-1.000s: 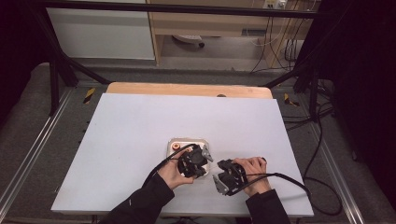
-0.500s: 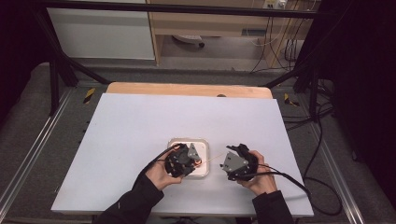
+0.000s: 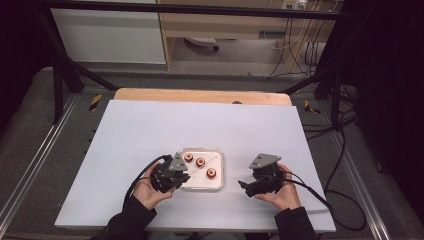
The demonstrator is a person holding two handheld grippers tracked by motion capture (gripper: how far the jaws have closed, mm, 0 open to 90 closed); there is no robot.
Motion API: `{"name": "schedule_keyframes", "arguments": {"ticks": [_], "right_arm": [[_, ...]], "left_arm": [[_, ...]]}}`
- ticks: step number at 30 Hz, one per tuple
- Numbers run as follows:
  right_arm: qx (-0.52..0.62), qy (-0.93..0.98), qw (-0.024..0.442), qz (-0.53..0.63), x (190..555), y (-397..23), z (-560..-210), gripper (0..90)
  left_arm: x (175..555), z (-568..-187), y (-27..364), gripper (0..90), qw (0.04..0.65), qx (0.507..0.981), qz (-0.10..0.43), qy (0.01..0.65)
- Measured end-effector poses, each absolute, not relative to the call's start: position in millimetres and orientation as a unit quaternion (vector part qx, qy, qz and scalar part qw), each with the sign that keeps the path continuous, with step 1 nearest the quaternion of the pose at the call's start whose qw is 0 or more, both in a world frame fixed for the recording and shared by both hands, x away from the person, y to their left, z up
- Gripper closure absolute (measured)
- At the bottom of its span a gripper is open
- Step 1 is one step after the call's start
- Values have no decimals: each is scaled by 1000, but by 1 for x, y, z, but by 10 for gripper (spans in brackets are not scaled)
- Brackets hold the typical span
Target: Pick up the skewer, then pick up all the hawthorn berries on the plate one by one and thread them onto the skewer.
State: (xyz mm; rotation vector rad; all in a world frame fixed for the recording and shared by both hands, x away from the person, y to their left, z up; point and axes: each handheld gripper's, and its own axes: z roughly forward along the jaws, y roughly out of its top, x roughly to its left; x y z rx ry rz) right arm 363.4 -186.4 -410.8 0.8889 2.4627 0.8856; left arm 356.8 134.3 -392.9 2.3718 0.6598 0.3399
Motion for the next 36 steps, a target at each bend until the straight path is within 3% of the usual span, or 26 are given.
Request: {"name": "schedule_keyframes", "arguments": {"ticks": [18,36], "right_arm": [[363,858,144,333,370,-178,-399,8],[352,878,107,308,396,-116,-390,41]], "left_arm": [[341,-409,175,886,376,869,144,286],[334,-419,197,885,411,846,140,311]]}}
